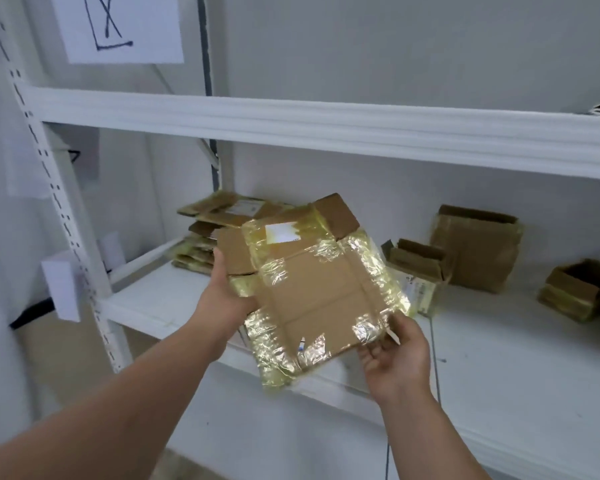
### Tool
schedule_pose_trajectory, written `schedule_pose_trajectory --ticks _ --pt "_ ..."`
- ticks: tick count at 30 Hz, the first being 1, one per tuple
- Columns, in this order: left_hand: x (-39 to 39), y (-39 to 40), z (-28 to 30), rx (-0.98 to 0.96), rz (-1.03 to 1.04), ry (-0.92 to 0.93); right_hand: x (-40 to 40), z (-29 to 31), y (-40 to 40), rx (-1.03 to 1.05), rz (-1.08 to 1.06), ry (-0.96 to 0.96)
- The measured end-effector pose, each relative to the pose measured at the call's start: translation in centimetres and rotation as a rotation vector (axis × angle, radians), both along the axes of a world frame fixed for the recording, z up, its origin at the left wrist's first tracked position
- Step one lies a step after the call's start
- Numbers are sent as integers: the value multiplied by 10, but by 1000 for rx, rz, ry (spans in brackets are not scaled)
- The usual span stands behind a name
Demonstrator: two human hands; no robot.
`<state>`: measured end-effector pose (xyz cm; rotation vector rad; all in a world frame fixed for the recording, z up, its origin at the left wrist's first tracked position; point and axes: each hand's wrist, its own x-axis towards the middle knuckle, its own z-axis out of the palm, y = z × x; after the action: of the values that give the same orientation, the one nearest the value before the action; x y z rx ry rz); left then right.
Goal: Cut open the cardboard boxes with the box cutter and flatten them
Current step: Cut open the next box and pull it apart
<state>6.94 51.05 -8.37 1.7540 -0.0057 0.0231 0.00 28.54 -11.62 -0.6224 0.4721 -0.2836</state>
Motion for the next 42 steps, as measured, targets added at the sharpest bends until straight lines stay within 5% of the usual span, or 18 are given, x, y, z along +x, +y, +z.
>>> schedule_pose_trajectory --ticks 12,21,26,33,38,42 --pt "107 40 38 -17 334 -179 132 18 31 -501 233 -118" --pt "176 73 47 38 167 -48 207 38 69 -554 175 -126" --pt "226 87 64 359 211 -230 237 54 95 -638 133 -153" --pt "305 110 80 714 165 -423 271 74 131 -1334 66 34" --pt "338 121 48 817 -17 -411 291 58 142 -1825 87 393" --pt "346 117 21 1328 -110 -396 295 41 145 -2109 146 640"
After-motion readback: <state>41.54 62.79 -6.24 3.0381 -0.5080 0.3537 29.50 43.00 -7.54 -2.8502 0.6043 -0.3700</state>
